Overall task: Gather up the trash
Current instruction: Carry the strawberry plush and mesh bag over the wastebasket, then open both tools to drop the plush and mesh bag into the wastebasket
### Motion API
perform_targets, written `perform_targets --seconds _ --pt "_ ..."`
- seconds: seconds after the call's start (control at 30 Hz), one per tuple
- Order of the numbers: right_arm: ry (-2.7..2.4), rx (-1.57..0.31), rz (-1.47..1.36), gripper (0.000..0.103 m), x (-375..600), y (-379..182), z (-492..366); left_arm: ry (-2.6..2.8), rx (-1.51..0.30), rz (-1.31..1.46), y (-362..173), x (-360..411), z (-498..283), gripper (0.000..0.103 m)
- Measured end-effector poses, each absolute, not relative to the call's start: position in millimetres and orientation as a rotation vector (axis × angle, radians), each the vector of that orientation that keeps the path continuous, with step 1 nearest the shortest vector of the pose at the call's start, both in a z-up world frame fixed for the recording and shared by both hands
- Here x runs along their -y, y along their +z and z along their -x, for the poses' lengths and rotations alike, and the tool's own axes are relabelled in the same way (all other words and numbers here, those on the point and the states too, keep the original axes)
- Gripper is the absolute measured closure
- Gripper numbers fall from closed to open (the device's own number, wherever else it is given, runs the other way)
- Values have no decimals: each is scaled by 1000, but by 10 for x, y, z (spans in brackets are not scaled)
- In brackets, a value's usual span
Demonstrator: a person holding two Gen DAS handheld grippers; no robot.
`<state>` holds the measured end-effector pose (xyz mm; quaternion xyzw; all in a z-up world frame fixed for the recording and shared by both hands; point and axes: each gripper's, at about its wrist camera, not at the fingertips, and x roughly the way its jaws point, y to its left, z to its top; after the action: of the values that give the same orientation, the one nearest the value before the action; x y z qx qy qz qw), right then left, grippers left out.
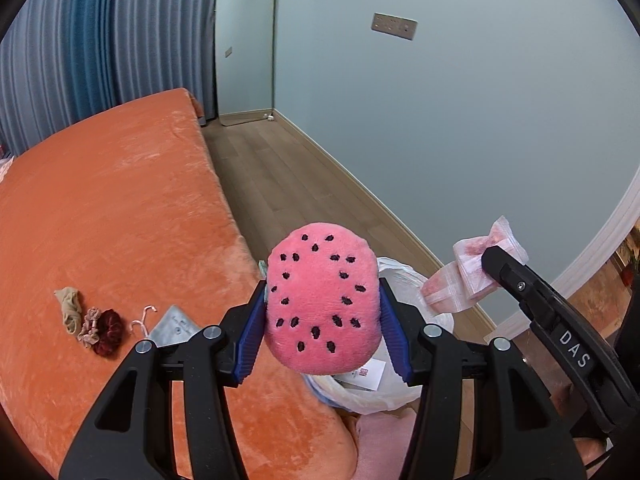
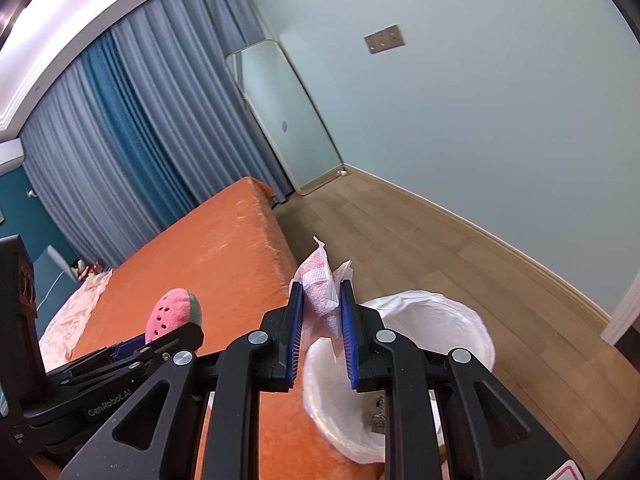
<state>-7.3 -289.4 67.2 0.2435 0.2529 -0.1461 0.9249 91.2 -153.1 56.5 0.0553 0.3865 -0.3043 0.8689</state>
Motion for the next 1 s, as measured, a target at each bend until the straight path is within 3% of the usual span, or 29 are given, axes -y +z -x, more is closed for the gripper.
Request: perform_targets --seconds 0.57,0.7,0.97,1.0 --pt "-360 -537 -534 85 3244 499 208 -745 -827 -176 404 2115 -882 49" --pt "-360 -544 -536 84 3250 474 167 -708 -817 -162 411 2123 -968 32" --pt "-352 -555 -514 80 3203 435 53 -646 -830 -116 388 1938 -1101 31" --pt "-349 -559 -512 75 3190 434 34 -639 -832 -113 386 1920 -1106 31"
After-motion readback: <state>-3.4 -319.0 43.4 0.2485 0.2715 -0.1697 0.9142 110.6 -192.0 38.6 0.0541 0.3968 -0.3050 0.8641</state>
